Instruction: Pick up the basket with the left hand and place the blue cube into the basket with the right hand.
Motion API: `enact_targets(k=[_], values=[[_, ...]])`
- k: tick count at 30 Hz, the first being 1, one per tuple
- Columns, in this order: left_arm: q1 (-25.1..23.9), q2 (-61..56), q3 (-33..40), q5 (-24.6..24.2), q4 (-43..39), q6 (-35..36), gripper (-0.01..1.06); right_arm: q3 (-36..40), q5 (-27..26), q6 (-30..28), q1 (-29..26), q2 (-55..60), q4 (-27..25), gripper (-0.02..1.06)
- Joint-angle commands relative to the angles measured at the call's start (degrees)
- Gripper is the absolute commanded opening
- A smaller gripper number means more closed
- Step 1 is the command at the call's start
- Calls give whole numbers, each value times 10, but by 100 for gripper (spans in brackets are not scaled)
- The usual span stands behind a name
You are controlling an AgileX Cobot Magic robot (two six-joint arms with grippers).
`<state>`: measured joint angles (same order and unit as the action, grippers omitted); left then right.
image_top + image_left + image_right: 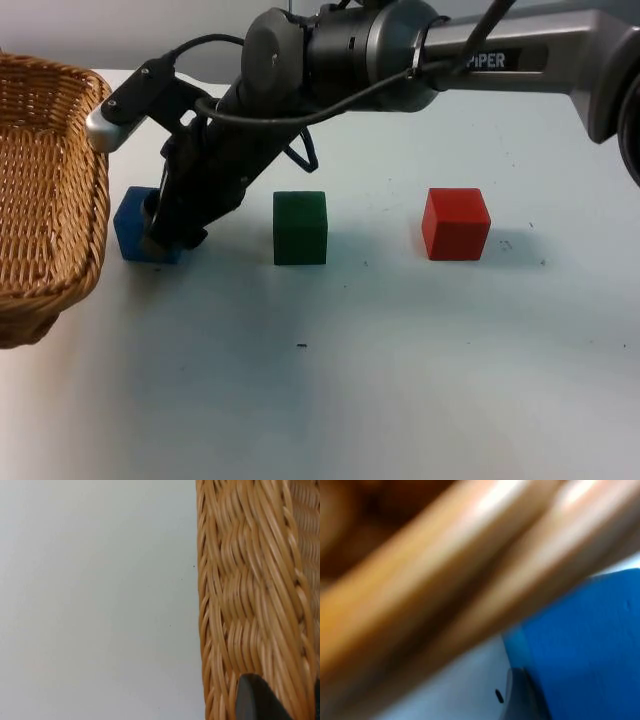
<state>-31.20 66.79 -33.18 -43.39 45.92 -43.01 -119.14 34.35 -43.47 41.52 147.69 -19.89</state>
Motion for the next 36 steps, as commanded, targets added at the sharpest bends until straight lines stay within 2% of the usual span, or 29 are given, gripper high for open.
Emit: enact_targets(k=[1,8,10,15,17,19,22,28,36], values=[[0,-2,-3,-6,21,0,0,-4,-13,10,2,-2,6,0],[0,-2,-3,-7,23,0,0,-4,-18,22,2,-17,6,0],[0,-2,-3,-8,23,0,0,-4,-6,56,2,-33,13,0],[0,-2,-3,-10,23,0,0,-4,28,96,2,-57,32,0],[0,-2,-3,-13,23,0,0,-4,53,127,2,-74,52,0],[0,-2,-3,-15,23,0,0,-4,79,177,2,-98,99,0],[0,-2,-3,-16,23,0,0,-4,98,210,2,-116,128,0],[0,-2,-3,-22,27,0,0,-4,143,242,2,-160,159,0],[0,-2,-3,-23,31,0,0,-4,146,250,2,-215,167,0]])
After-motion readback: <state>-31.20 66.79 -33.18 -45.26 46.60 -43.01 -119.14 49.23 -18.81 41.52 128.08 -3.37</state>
